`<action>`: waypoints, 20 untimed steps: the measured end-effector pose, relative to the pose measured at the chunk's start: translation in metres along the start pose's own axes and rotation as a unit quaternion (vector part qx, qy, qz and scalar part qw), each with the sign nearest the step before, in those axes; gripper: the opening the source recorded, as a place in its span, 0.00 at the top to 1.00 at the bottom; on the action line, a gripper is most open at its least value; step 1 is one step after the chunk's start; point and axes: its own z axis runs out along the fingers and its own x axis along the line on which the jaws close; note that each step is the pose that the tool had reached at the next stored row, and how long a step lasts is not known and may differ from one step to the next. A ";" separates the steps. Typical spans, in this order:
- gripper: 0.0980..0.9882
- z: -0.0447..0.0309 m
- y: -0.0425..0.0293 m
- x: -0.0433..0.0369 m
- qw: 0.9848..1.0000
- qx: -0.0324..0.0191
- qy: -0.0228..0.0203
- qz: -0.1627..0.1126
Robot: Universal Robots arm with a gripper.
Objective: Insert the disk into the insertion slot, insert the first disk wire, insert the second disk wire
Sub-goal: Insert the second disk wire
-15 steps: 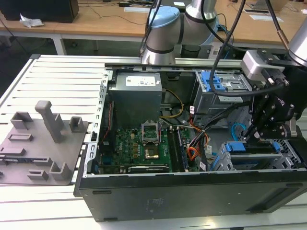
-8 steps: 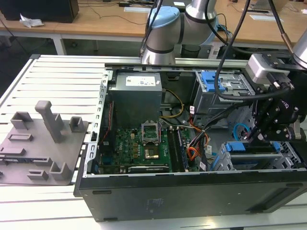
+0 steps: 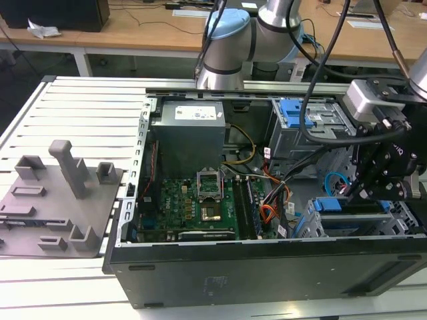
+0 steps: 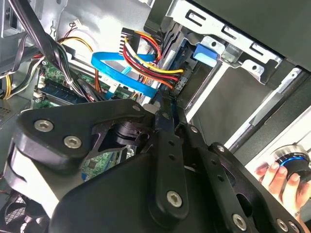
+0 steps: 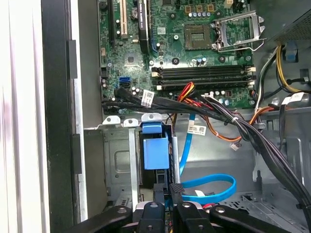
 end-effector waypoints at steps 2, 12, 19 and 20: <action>0.93 0.0013 -0.0002 0.0002 1.000 0.000 0.000 0.000; 0.85 -0.0042 0.0002 0.0004 1.000 0.000 -0.001 0.000; 0.99 -0.0251 0.0013 -0.0004 1.000 0.000 0.000 0.000; 0.99 -0.0256 0.0019 -0.0004 1.000 0.000 0.000 0.000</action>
